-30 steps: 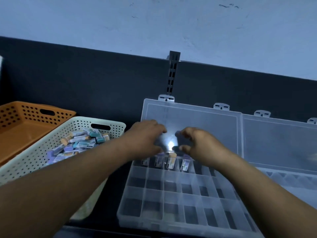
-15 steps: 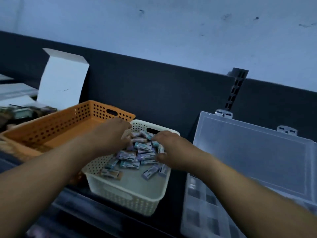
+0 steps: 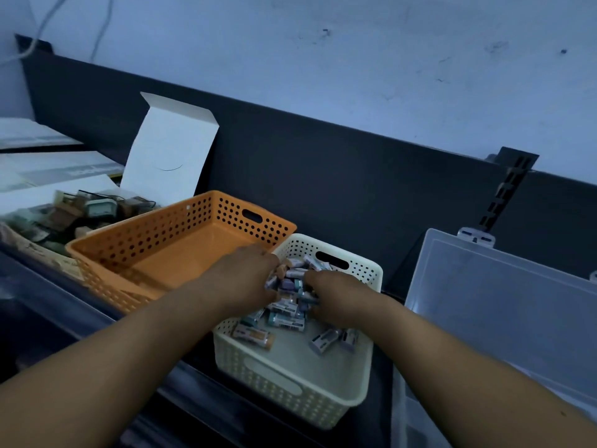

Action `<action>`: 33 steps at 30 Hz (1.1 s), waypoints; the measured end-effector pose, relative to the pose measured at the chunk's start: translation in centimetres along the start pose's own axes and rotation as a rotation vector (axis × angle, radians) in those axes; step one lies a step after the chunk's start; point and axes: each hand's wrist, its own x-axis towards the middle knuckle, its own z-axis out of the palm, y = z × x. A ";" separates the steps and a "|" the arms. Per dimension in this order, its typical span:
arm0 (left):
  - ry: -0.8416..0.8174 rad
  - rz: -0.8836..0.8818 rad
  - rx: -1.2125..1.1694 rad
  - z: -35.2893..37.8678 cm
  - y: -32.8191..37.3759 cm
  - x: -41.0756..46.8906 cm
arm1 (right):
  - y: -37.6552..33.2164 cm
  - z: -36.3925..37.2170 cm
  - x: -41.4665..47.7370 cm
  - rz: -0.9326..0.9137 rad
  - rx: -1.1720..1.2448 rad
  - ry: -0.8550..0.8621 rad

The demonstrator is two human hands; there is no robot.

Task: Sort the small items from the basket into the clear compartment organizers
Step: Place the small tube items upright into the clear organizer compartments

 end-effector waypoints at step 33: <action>-0.119 0.248 -0.923 0.4 25.5 3.1 | 18.7 -2.0 -24.3 0.433 0.937 0.527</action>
